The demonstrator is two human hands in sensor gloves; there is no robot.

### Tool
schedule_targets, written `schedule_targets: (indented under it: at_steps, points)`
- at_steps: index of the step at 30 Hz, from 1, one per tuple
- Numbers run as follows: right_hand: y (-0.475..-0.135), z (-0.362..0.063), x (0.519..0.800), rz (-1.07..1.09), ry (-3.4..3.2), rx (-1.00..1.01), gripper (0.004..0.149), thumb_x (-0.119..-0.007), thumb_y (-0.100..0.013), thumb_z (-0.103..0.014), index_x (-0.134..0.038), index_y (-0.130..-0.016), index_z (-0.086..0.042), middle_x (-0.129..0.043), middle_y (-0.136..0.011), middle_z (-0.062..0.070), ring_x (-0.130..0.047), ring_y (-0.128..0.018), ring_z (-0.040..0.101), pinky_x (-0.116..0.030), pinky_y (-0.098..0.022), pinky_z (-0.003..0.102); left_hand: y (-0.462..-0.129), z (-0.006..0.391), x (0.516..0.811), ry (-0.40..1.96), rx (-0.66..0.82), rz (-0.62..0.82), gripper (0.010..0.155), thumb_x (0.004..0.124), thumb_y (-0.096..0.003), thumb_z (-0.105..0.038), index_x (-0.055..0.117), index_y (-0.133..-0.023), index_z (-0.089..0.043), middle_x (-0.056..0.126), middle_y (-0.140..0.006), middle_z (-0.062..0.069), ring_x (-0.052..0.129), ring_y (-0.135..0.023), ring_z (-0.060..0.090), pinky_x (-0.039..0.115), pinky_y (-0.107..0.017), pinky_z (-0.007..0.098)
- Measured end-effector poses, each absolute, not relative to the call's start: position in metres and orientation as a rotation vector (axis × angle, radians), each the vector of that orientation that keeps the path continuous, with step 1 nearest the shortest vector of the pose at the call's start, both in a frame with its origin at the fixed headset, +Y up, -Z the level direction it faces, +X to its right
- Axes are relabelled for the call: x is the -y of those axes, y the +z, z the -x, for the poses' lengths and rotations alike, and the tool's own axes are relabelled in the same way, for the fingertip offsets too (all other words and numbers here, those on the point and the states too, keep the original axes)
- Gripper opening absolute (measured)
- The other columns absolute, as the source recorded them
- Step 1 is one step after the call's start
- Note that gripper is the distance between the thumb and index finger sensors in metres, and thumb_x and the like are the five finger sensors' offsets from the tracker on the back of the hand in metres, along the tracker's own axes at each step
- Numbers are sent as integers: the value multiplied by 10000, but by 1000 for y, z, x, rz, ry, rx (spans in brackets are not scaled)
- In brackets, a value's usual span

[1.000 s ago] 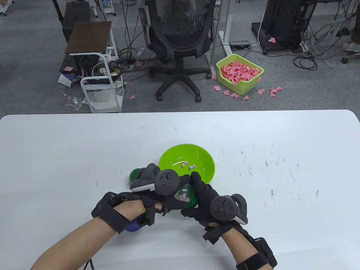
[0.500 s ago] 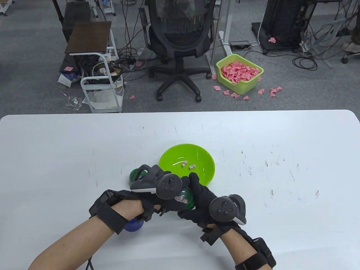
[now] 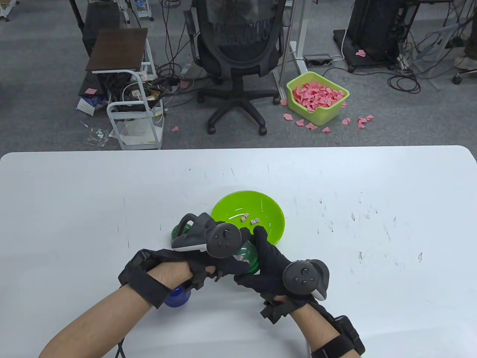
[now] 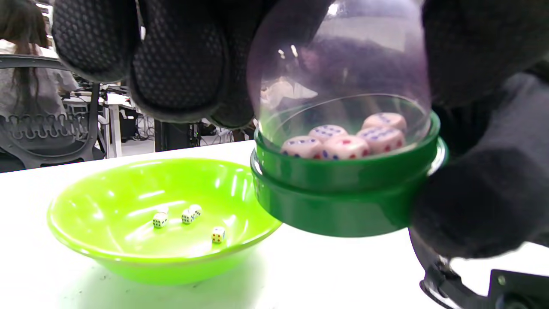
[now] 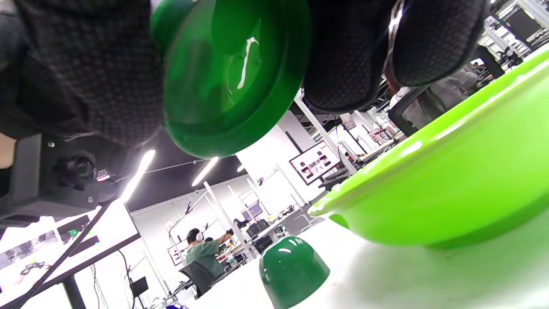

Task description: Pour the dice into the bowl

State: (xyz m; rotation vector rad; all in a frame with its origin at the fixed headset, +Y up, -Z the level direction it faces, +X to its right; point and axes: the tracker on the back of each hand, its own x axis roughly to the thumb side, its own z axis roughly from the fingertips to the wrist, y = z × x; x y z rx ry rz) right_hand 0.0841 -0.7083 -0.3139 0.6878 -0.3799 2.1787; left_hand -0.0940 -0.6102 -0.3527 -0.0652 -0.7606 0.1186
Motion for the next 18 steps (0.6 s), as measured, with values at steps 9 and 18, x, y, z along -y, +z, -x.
schedule_targets:
  at_steps: [9,18]
  points:
    - [-317,-91,710,-645,2163,379,1140,-977,-412,-473,-254,-1102,75,-654,-1084,315,-873,-712,473,-699,-587,717,-362,119,591,196,694,49,898,879,-351,-685,623,-1023,-147,924,-833,177,951,-659,347,761,-626,584]
    - [-319,-98,710,-616,2159,377,1113,-969,-419,-472,-276,-1109,59,-645,-1095,305,-862,-730,487,-691,-588,722,-378,182,584,158,550,-6,877,885,-348,-685,627,-1013,-175,909,-854,164,940,-685,346,752,-637,583]
